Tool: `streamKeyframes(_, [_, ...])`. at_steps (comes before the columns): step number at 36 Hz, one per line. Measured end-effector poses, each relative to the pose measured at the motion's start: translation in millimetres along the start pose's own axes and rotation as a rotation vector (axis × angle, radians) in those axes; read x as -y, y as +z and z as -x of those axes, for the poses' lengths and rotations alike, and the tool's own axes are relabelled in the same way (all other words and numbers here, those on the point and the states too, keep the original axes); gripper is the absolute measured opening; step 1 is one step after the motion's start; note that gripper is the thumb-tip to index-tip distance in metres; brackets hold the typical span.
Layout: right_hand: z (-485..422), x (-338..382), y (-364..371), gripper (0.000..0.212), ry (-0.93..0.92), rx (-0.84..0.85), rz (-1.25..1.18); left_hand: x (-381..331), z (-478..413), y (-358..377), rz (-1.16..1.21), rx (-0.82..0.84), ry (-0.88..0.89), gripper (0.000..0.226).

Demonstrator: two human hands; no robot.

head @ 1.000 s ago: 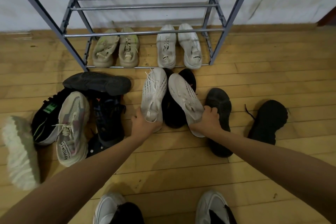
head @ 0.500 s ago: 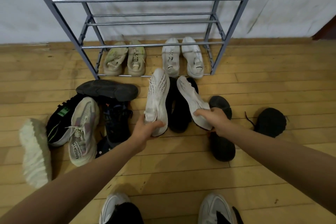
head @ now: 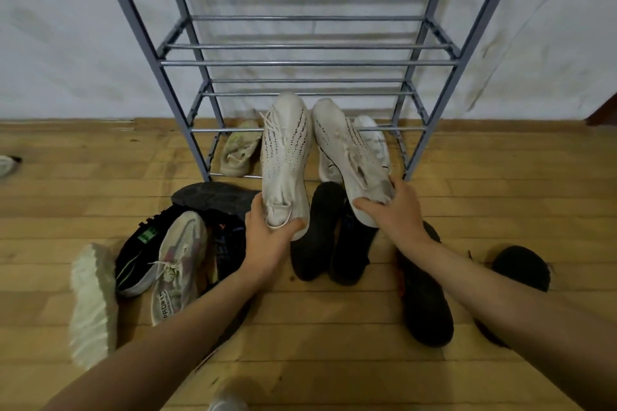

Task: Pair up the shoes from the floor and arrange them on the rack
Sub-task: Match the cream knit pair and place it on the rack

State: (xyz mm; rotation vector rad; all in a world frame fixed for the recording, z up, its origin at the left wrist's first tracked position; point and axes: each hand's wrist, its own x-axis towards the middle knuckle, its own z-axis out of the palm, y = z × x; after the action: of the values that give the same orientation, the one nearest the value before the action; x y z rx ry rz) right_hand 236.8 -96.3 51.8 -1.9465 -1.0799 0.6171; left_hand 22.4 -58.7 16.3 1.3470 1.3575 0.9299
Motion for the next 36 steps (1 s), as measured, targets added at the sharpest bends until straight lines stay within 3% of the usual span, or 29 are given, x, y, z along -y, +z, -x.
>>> streamKeyframes(11, [-92,55,49,0.087,0.107,-0.015,-0.058,-36,-101,-19,0.097,-0.038,-0.146,0.077])
streamKeyframes(18, [-163,79,84,0.091,0.098,-0.048,-0.013,-50,-165,-32,0.097,-0.101,-0.088,0.050])
streamKeyframes(24, [-203,106,119,0.094,0.091,-0.016,0.067,-61,-212,-50,-0.151,-0.176,-0.025,0.079])
streamKeyframes(28, [-217,117,144,0.096,0.082,0.008,0.048,-61,-234,-64,-0.395,-0.199,-0.005,0.078])
streamKeyframes(36, [-223,146,187,0.104,0.022,0.025,0.082,-48,-258,-85,-0.627,-0.246,0.080,0.072])
